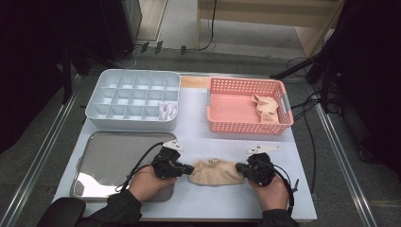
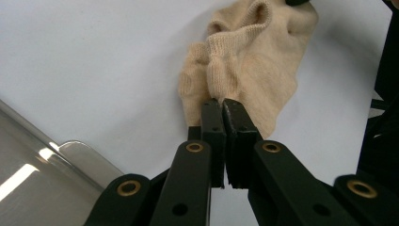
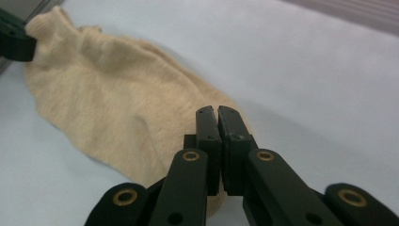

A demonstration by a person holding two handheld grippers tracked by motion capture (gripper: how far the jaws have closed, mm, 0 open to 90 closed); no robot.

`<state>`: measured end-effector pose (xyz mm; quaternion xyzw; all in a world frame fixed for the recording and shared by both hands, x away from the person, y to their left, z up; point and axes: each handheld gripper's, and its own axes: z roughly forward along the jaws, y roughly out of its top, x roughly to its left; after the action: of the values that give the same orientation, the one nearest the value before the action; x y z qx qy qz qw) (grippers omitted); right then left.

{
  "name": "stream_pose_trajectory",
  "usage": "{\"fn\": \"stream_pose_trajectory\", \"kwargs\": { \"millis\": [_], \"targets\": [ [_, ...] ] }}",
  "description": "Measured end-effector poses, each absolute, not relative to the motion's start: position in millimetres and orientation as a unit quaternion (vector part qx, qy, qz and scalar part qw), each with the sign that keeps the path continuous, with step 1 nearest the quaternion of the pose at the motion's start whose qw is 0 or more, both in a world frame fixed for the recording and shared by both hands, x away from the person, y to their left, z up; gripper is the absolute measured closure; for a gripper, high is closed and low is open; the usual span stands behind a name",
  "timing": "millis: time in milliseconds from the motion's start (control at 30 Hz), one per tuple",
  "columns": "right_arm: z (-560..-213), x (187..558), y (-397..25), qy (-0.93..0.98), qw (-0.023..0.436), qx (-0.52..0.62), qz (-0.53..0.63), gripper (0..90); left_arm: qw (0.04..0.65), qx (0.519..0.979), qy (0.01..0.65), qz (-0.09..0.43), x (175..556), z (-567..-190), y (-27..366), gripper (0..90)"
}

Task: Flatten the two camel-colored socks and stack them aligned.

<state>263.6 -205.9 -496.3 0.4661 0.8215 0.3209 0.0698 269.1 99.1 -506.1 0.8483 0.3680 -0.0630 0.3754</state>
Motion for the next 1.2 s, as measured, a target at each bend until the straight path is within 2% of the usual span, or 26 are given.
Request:
{"fn": "stream_pose_trajectory", "kwargs": {
  "millis": [233, 300, 367, 533, 767, 933, 1000, 1133, 1200],
  "targets": [
    [-500, 274, -204, 0.825, 0.08, 0.468, 0.306, 89.0, 0.365, 0.856, 0.362, -0.057, 266, -509, 95, 88.9],
    [-501, 277, -203, 0.826, 0.081, 0.466, 0.306, 88.0, 0.364, 0.855, 0.364, -0.054, 267, -510, 96, 85.5],
    [-501, 276, -203, 0.824, 0.084, 0.464, 0.314, 84.5, 0.37, 0.852, 0.366, -0.05, 267, -508, 97, 82.8],
    [-496, 266, -210, 0.815, 0.087, 0.464, 0.336, 72.6, 0.371, 0.852, 0.369, -0.036, 268, -507, 97, 69.2],
    [-502, 263, -213, 0.816, 0.083, 0.466, 0.331, 61.8, 0.356, 0.857, 0.371, -0.019, 270, -515, 91, 61.5],
    [-511, 267, -211, 0.824, 0.08, 0.46, 0.322, 59.9, 0.362, 0.854, 0.374, -0.024, 271, -518, 89, 62.1],
    [-512, 267, -208, 0.825, 0.088, 0.455, 0.324, 61.0, 0.367, 0.852, 0.372, -0.027, 270, -520, 88, 66.3],
    [-513, 265, -206, 0.825, 0.079, 0.454, 0.326, 70.2, 0.375, 0.852, 0.364, -0.031, 268, -523, 85, 77.9],
    [-513, 265, -205, 0.825, 0.068, 0.456, 0.328, 78.0, 0.375, 0.852, 0.364, -0.036, 269, -523, 85, 82.2]
  ]
}}
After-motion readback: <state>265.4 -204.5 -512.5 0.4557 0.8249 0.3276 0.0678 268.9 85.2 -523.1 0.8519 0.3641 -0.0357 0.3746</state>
